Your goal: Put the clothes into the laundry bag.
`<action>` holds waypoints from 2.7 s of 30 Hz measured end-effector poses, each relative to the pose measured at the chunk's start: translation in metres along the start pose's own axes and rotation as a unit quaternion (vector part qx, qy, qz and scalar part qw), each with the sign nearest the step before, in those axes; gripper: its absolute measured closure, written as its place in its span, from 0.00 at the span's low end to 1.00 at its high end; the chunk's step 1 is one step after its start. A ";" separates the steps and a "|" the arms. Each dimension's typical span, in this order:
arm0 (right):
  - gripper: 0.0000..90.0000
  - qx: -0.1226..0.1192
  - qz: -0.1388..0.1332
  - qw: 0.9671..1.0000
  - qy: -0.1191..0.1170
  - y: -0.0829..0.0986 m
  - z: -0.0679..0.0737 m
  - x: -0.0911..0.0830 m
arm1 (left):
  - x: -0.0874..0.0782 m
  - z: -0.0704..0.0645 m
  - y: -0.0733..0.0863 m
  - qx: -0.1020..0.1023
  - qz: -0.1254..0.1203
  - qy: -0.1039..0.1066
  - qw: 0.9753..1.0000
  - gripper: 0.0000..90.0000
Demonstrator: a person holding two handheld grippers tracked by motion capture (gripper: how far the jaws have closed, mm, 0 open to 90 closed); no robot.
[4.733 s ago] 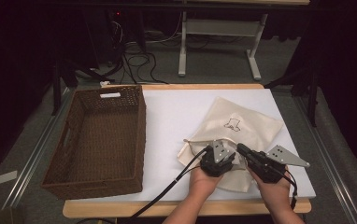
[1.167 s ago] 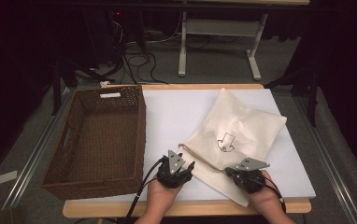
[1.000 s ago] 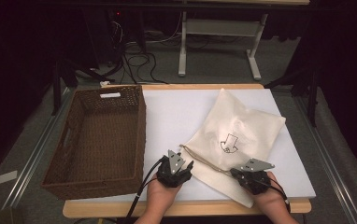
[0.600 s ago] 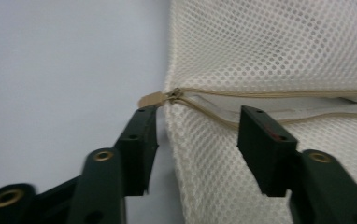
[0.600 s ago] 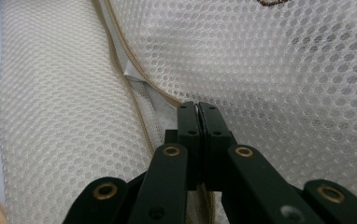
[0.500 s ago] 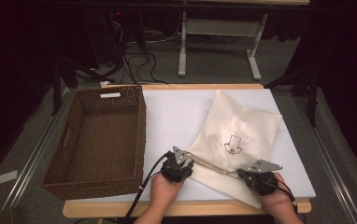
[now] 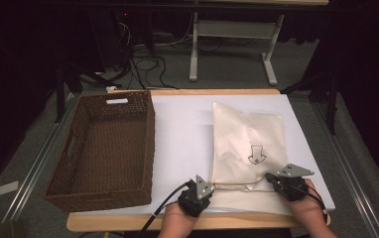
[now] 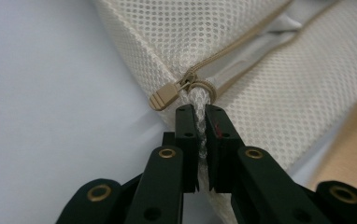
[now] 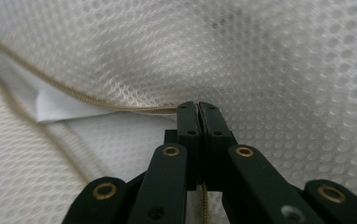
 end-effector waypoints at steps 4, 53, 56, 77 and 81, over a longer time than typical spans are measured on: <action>0.99 0.007 -0.003 1.000 0.006 0.002 -0.010 -0.001 | 0.000 -0.004 -0.001 -0.010 -0.005 0.005 1.000 0.93; 0.99 0.081 0.011 0.995 0.056 0.014 -0.028 -0.016 | 0.005 0.037 -0.014 -0.003 -0.034 -0.084 0.996 0.90; 0.99 0.084 -0.006 0.994 0.076 0.000 -0.041 -0.005 | 0.015 0.047 -0.024 0.006 -0.045 -0.109 0.993 0.90; 0.71 0.097 -0.078 0.992 0.029 0.014 -0.032 -0.049 | -0.035 0.023 -0.005 0.004 -0.061 -0.085 0.995 0.46; 0.54 0.100 -0.131 0.986 0.030 0.007 -0.031 -0.068 | -0.053 0.031 -0.012 -0.015 -0.118 -0.100 0.988 0.34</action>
Point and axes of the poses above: each handheld gripper's, and its own axes: x roughly forward along the jaws, y roughly out of its underside, z roughly to its left, the point moved 4 cm from there along x, roughly forward along the jaws, and after that the axes turned 2 degrees about x, right-handed, at the moved point
